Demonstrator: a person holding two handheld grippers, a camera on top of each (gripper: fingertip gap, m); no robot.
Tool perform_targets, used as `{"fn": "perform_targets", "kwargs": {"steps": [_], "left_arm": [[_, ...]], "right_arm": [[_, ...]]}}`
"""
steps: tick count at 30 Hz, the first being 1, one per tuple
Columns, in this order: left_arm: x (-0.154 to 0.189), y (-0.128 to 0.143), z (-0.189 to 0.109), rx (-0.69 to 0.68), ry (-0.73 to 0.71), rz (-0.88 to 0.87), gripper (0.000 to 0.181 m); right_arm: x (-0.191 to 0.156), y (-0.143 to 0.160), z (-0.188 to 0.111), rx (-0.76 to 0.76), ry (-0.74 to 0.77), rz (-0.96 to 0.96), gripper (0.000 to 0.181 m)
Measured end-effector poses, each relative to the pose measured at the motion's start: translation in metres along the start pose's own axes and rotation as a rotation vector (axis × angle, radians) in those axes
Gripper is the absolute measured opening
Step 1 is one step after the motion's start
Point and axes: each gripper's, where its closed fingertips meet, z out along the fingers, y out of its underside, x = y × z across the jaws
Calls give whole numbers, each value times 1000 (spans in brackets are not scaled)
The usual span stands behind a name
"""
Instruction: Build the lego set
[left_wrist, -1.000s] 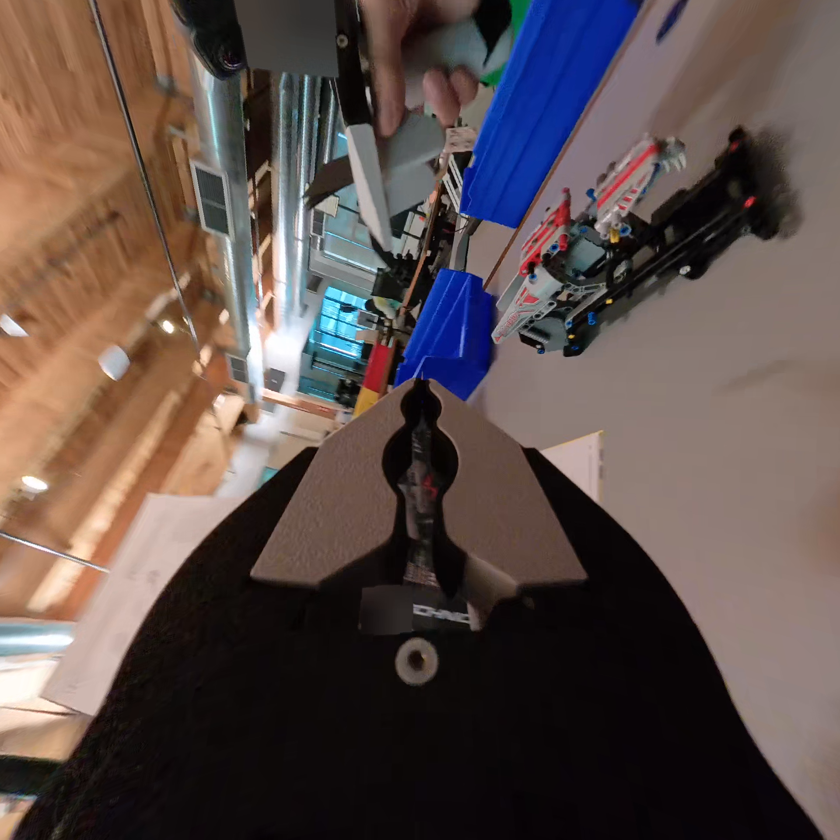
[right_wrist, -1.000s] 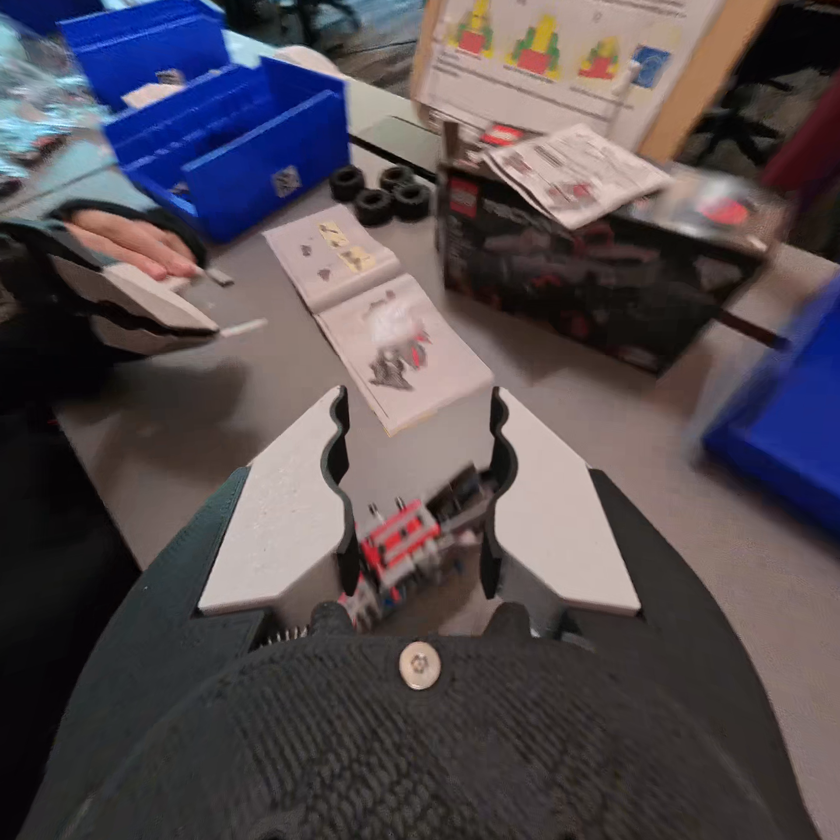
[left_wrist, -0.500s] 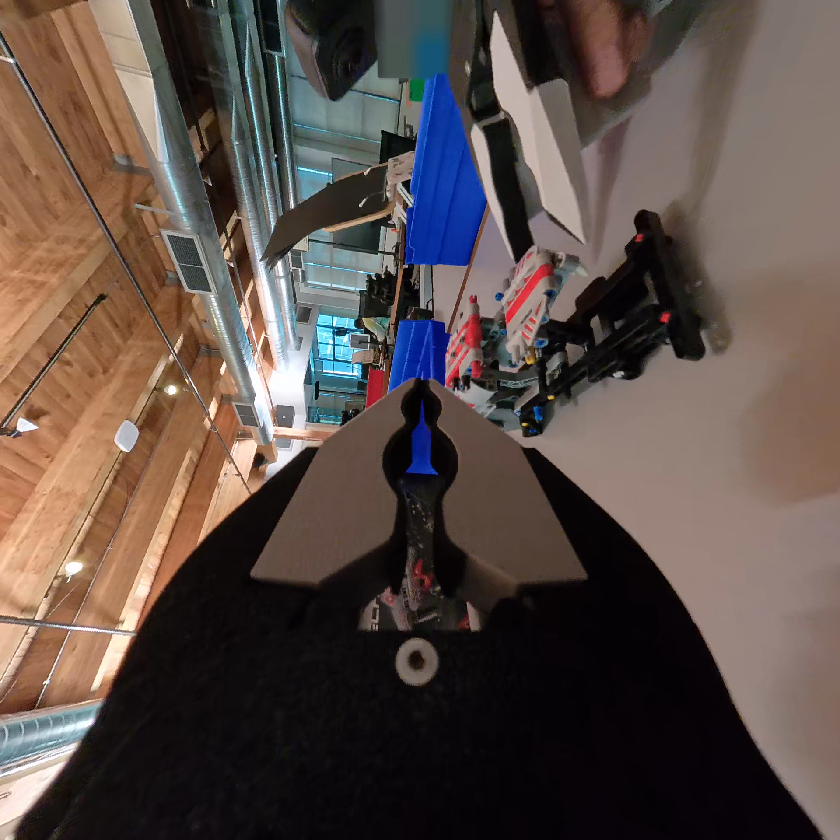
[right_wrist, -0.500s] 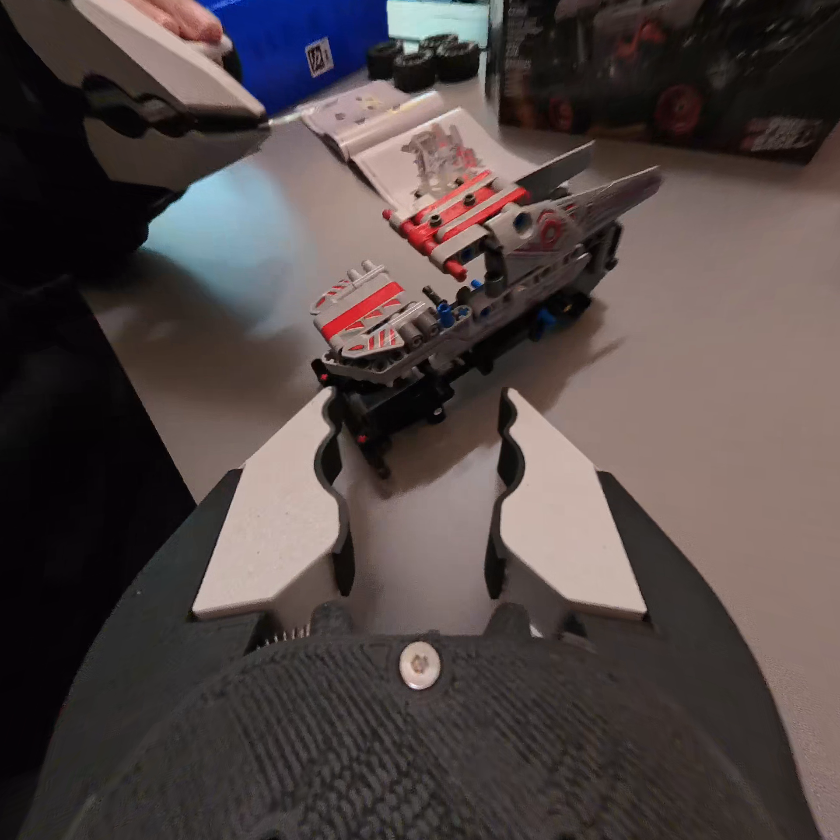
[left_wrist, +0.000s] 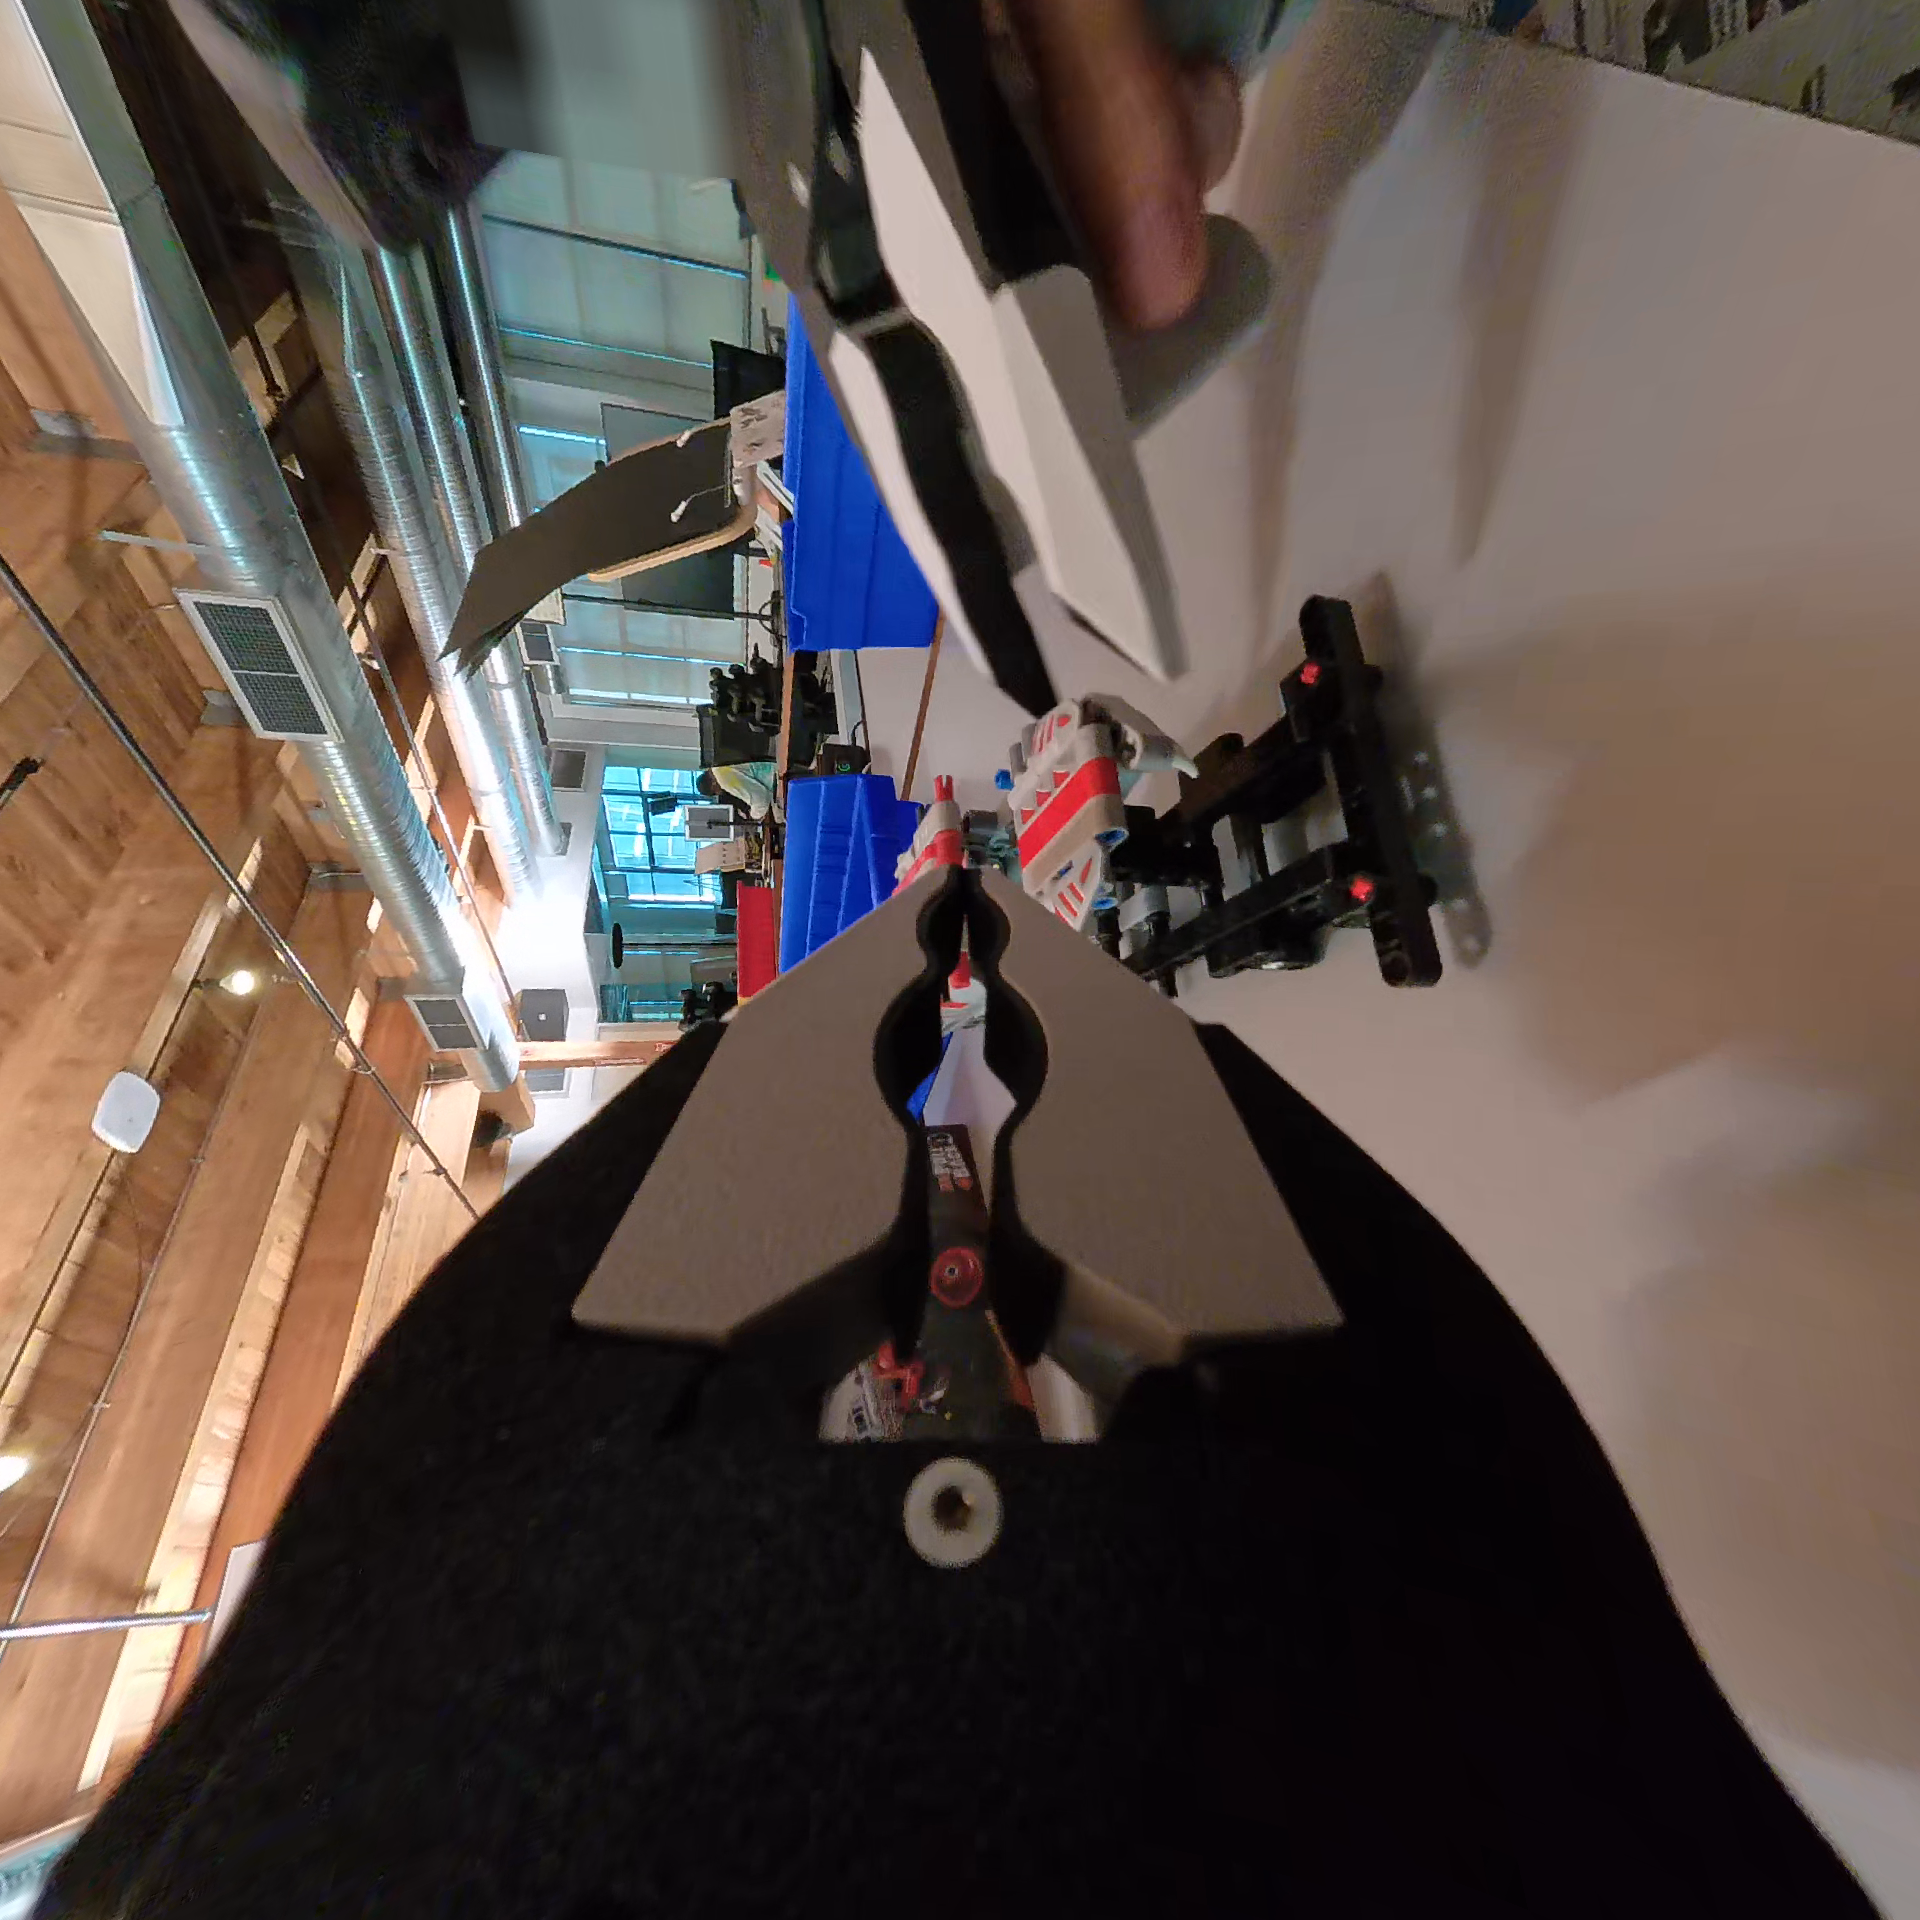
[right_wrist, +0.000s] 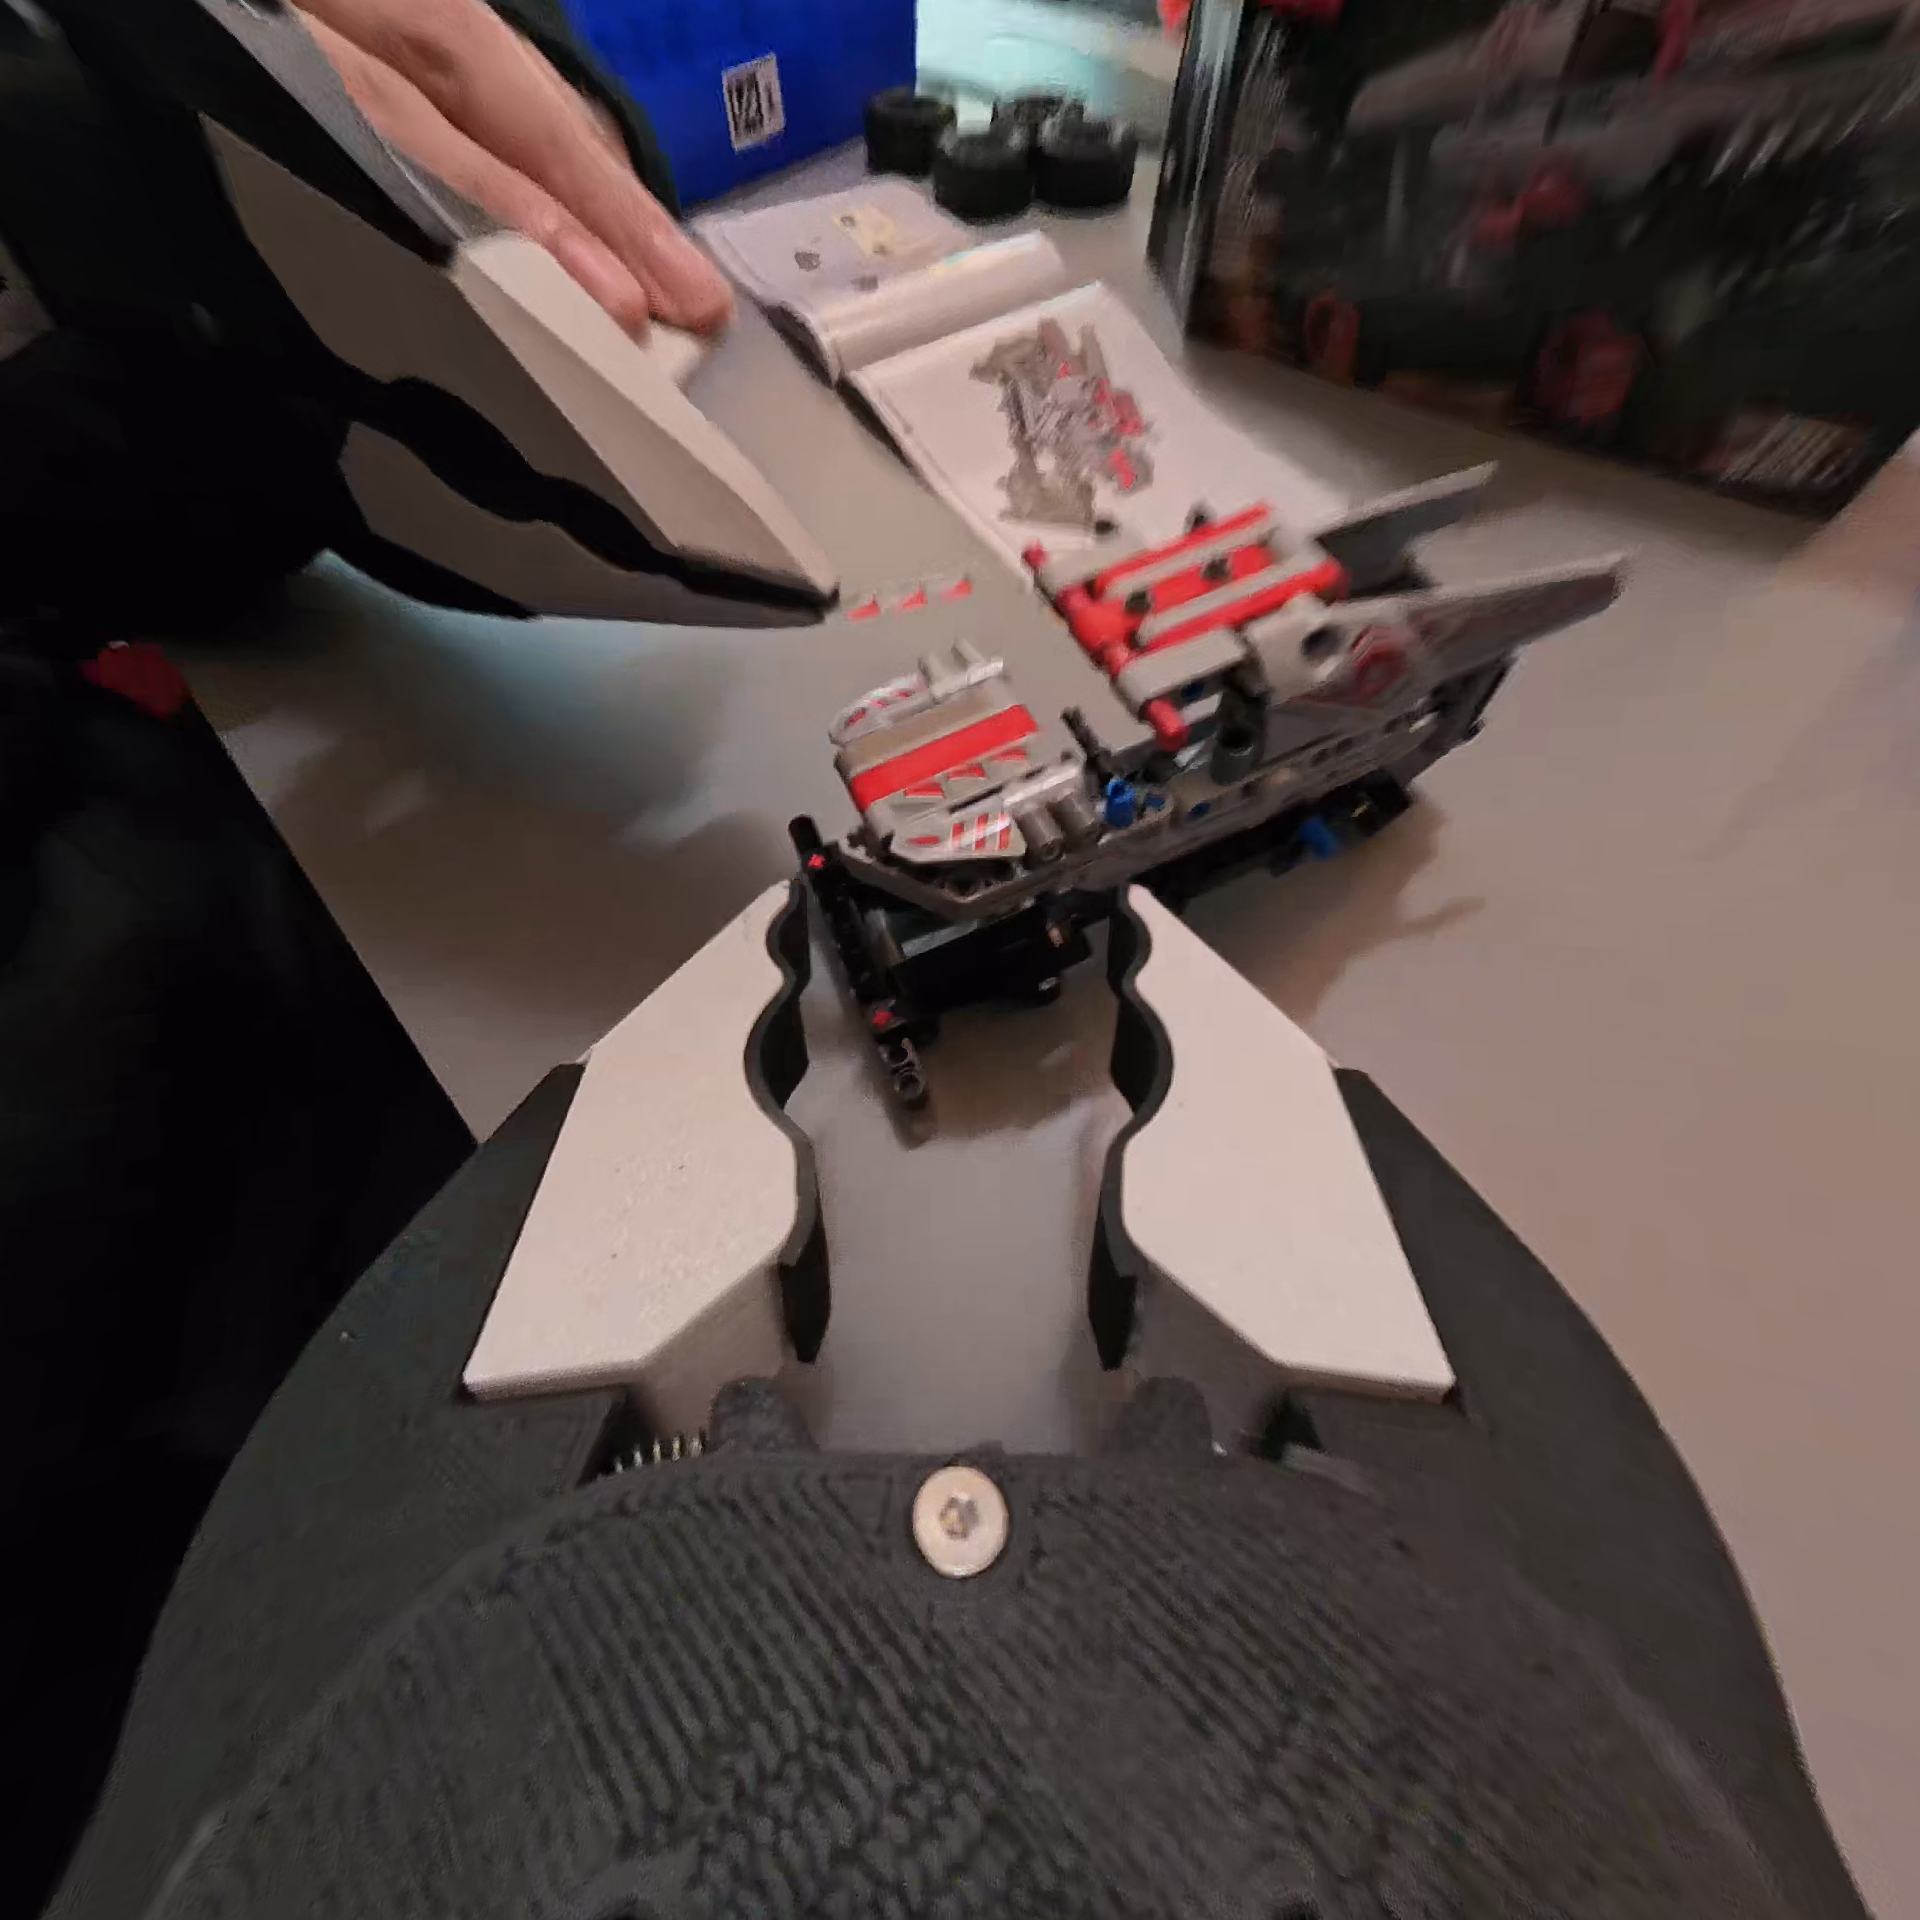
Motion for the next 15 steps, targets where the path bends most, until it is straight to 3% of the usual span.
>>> {"fn": "perform_targets", "kwargs": {"steps": [5,8,15], "left_arm": [[-1,-7,4,21,-5,42,0],[-7,-7,4,15,-57,112,0],[-25,-12,-1,-16,-276,306,0]], "right_arm": [[0,-32,-19,93,-3,-63,49],[4,-39,-18,82,-97,172,46],[-13,-63,-19,281,-291,519,21]]}}
